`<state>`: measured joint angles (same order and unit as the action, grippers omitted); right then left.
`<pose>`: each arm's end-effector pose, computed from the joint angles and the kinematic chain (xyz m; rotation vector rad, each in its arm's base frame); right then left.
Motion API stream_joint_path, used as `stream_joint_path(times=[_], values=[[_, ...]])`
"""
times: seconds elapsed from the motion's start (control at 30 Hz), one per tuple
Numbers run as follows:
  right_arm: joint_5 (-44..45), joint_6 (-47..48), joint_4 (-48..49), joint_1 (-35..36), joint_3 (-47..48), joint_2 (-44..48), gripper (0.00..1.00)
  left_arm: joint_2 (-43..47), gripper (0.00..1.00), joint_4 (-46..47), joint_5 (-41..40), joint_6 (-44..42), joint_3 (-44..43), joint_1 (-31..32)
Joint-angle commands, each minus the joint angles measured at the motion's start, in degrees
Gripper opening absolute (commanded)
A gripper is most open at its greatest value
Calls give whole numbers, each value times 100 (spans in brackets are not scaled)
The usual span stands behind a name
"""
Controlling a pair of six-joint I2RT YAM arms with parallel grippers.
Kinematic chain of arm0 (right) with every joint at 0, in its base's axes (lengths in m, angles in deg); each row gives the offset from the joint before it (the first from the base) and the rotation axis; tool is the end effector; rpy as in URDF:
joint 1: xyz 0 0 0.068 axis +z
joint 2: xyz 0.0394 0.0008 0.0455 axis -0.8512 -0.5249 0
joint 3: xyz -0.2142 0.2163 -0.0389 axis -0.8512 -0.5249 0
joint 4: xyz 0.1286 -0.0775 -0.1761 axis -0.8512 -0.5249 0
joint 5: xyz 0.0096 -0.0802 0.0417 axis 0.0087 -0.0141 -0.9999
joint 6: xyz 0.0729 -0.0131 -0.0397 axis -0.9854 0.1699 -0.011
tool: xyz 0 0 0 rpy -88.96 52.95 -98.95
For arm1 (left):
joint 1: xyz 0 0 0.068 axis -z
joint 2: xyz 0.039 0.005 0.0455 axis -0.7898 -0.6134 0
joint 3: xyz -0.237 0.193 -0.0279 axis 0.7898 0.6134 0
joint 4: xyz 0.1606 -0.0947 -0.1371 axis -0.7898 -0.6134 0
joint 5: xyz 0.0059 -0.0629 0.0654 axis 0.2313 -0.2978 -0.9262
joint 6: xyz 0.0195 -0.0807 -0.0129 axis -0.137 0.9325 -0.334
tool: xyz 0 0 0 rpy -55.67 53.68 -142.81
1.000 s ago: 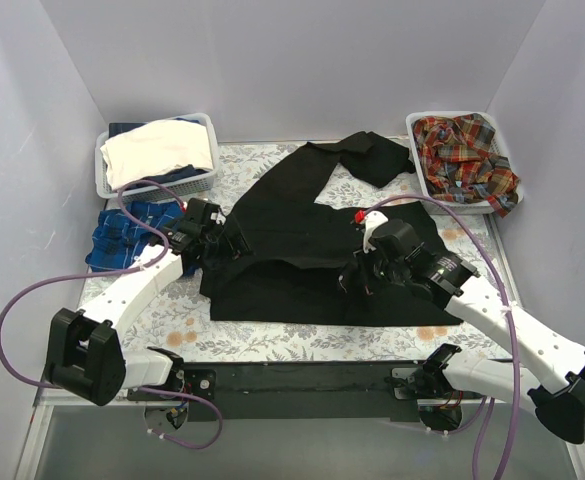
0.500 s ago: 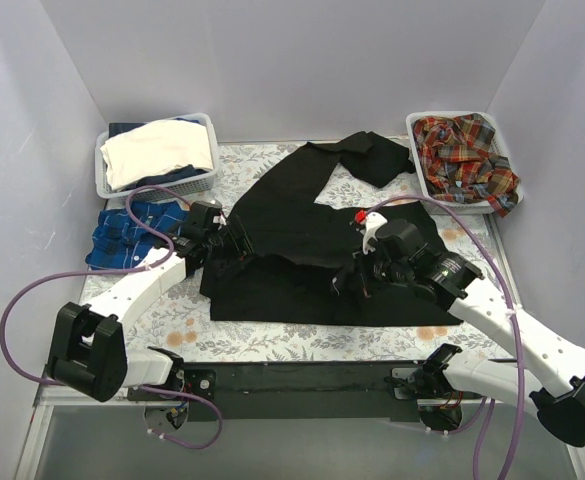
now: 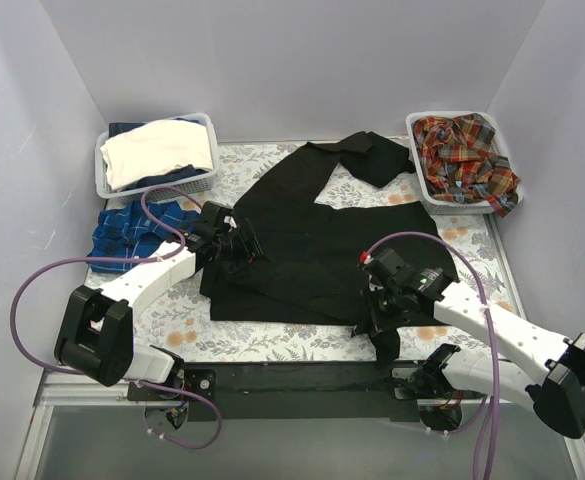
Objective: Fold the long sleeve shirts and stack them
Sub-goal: Fold the shirt
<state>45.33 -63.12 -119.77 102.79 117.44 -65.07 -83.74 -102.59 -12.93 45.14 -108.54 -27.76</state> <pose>0.0967 0.1007 0.2290 -0.4480 2.7758 0.4058 0.2259 -0.1231 0.2348 -1.3910 2.5034 -0.9388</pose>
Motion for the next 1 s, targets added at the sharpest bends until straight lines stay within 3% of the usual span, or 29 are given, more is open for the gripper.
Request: stream_joint_path(times=[0.0,0.23,0.47,0.63,0.77,0.97], values=[[-196,-54,-241,301,-148,-120,13,-10,66,75,60,124,-374,179],[-56,-353,-83,1160,-350,-532,15,-106,66,198,7,186,-550,293],[216,-669,190,2243,166,-998,49,-852,66,374,-134,265,-339,697],[883,-1221,15,2306,335,-279,58,-1363,66,242,-502,168,-330,750],[2191,-2144,-740,2253,344,546,63,-1530,66,-73,-845,46,-357,750],[2283,-2411,-1076,1954,115,541,63,-1636,65,-373,-1144,-43,-374,750]])
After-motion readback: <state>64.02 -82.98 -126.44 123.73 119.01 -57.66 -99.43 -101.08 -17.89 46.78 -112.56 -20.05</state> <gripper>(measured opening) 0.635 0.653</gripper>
